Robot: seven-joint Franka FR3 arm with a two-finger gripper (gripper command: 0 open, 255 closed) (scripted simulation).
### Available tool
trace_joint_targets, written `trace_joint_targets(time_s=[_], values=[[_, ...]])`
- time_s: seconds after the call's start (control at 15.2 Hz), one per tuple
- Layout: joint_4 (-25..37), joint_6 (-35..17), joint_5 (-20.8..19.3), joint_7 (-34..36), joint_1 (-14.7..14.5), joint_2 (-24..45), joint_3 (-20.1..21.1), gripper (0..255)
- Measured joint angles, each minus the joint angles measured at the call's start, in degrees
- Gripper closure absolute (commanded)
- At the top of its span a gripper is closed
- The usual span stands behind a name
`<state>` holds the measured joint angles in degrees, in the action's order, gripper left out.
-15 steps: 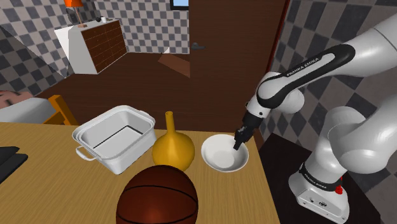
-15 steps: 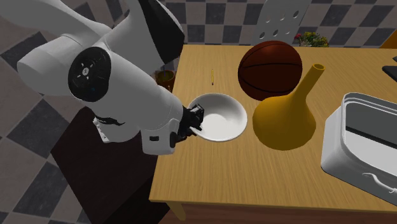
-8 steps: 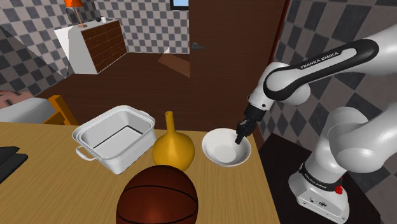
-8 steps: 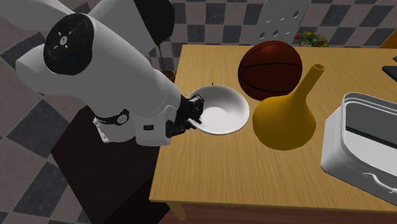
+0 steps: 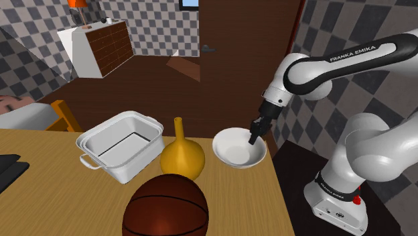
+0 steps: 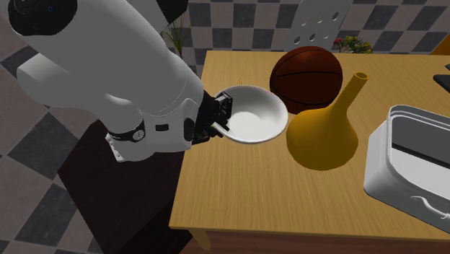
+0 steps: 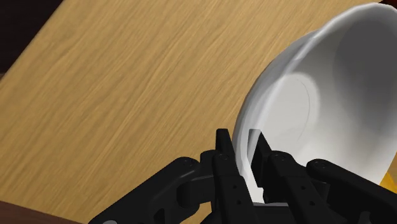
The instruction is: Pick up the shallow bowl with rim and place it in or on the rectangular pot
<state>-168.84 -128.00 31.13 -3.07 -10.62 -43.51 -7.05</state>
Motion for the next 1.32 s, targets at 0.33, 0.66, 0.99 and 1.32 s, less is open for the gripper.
trace_joint_targets(time_s=[0.33,0.66,0.99,1.32], values=[[2.24,4.63,-1.78,2.56,1.14,-2.72,0.41,255],[4.87,8.77,-2.94,4.89,1.58,-3.74,1.1,255],[7.63,12.79,-3.7,7.19,1.89,-4.0,1.75,255],[13.15,10.09,-1.93,7.18,0.46,1.65,2.33,255]])
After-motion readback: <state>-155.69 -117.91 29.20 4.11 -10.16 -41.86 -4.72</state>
